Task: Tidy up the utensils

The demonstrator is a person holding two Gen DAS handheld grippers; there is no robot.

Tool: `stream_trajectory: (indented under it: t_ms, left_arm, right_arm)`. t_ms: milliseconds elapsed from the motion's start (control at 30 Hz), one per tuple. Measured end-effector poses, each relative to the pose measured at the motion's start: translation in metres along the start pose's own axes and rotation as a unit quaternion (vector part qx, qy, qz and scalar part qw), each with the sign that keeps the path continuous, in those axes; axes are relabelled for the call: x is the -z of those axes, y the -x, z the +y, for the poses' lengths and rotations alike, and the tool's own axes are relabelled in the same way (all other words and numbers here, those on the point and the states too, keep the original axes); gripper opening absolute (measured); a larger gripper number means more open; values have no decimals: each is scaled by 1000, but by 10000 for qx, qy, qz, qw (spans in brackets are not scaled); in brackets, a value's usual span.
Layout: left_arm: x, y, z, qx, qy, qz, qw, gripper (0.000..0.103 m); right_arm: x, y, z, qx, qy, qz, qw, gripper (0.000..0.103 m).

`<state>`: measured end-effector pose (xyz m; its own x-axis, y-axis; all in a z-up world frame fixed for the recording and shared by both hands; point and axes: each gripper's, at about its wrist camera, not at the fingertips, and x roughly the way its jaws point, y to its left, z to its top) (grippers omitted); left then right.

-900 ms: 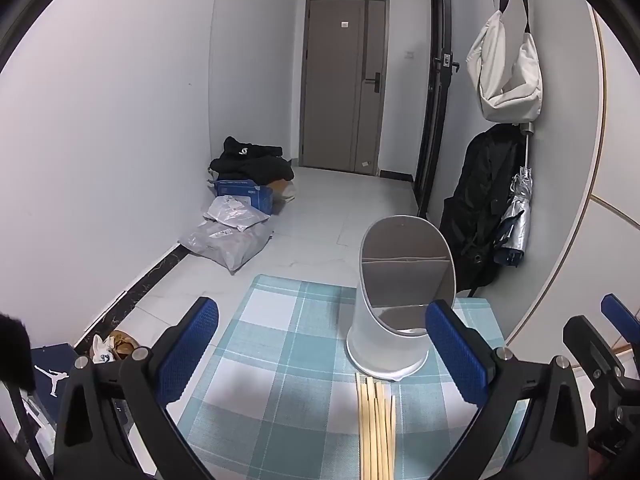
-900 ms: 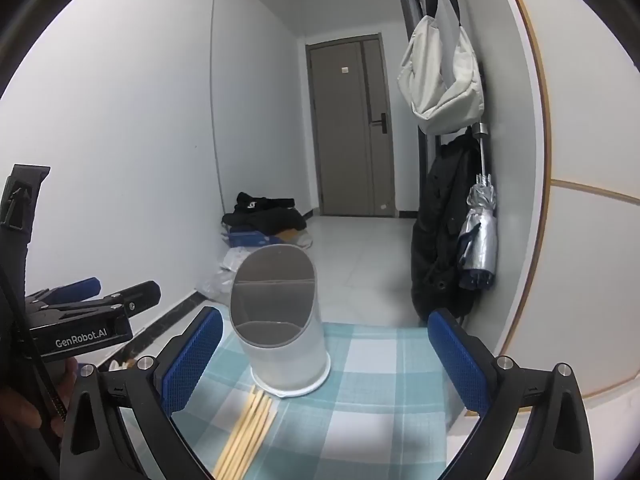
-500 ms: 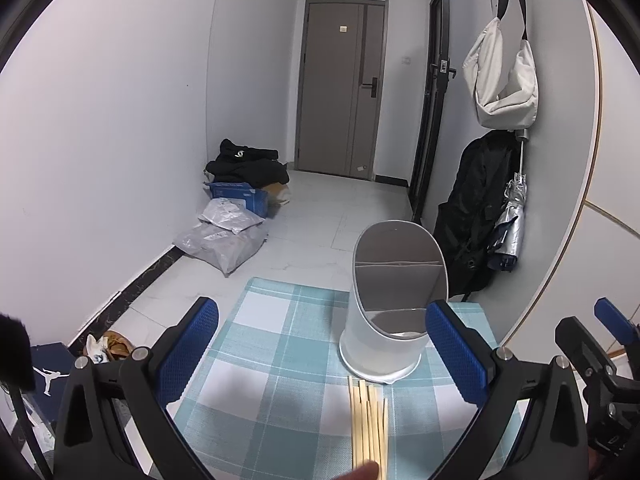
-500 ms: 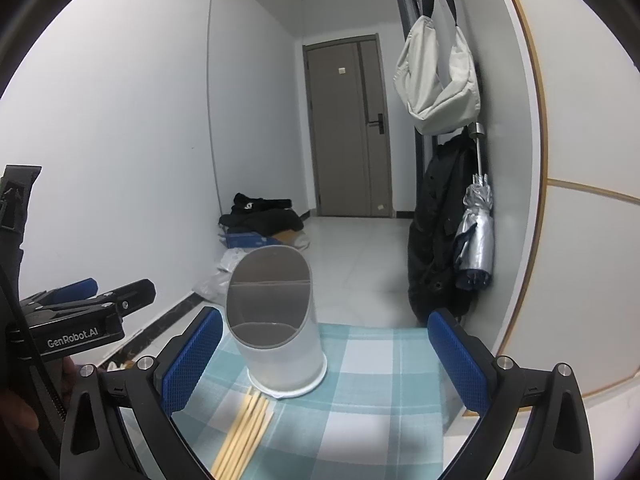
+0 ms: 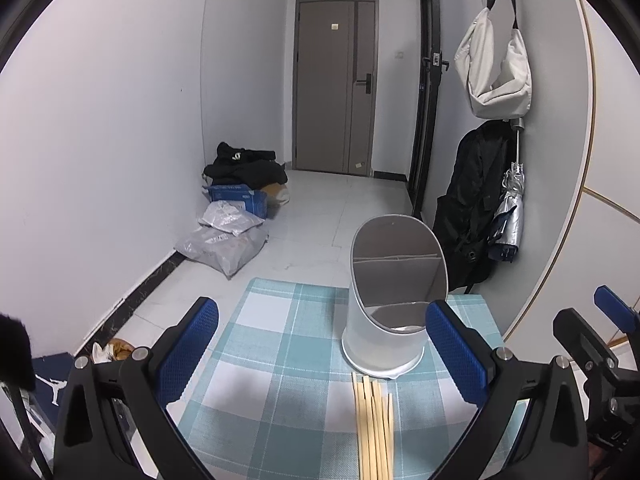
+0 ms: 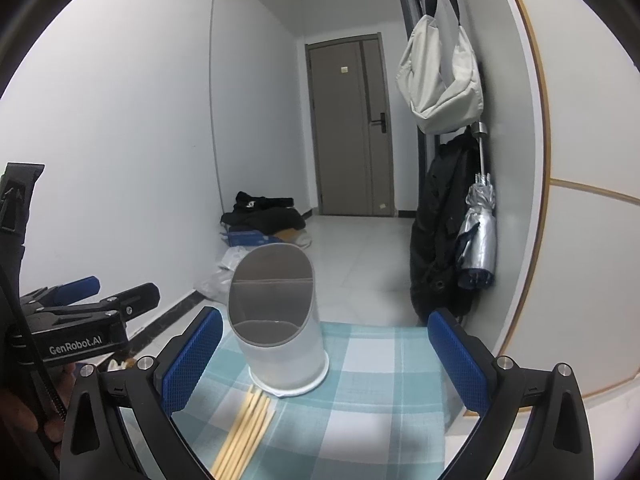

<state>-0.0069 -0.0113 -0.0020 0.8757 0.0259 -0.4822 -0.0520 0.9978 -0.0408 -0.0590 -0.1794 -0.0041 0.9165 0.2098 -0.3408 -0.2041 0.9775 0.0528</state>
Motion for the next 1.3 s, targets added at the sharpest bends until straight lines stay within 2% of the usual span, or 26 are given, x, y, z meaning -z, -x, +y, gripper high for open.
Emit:
stream_trajectory:
  t_ms: [267,400,600,733,767,900,933,1100,1300]
  left_arm:
    - [-1,-3,6,-33,128,26,9999,102]
    - [2,-7,6,-116,116,103,9998,102]
    - [9,-23,13,-187,96,552,9983,102]
    - [18,-43,27,-114,315,1110,9933,102]
    - [21,-49,31,-96,392,1267,9911,102]
    - [29,-70,40,-87,519,1765,9829,102]
    - [30,-75,42,-104,557,1850,9811,102]
    - [36,-85,49,-36,575,2209,9736,102]
    - [42,-93,54,49,679,2673,9612,102]
  right_arm:
    - [3,1,0,-80,-57,-170,9998,103]
    - [4,-5,1,-97,-36,34,9999,103]
    - [15,-36,0,-426,-227,873,9950,103]
    - [31,-66,3,-608,-450,1618,9839,102]
    - [36,-71,6,-694,-515,1548,9841,102]
    - [61,-105,18,-690,-356,2330,9694,87]
    - [65,-112,17,-603,-264,2587,9637,80]
    - [90,-143,21,-611,-197,3260,9432,59]
    - [106,-156,33,-632,-16,3570,9320,55]
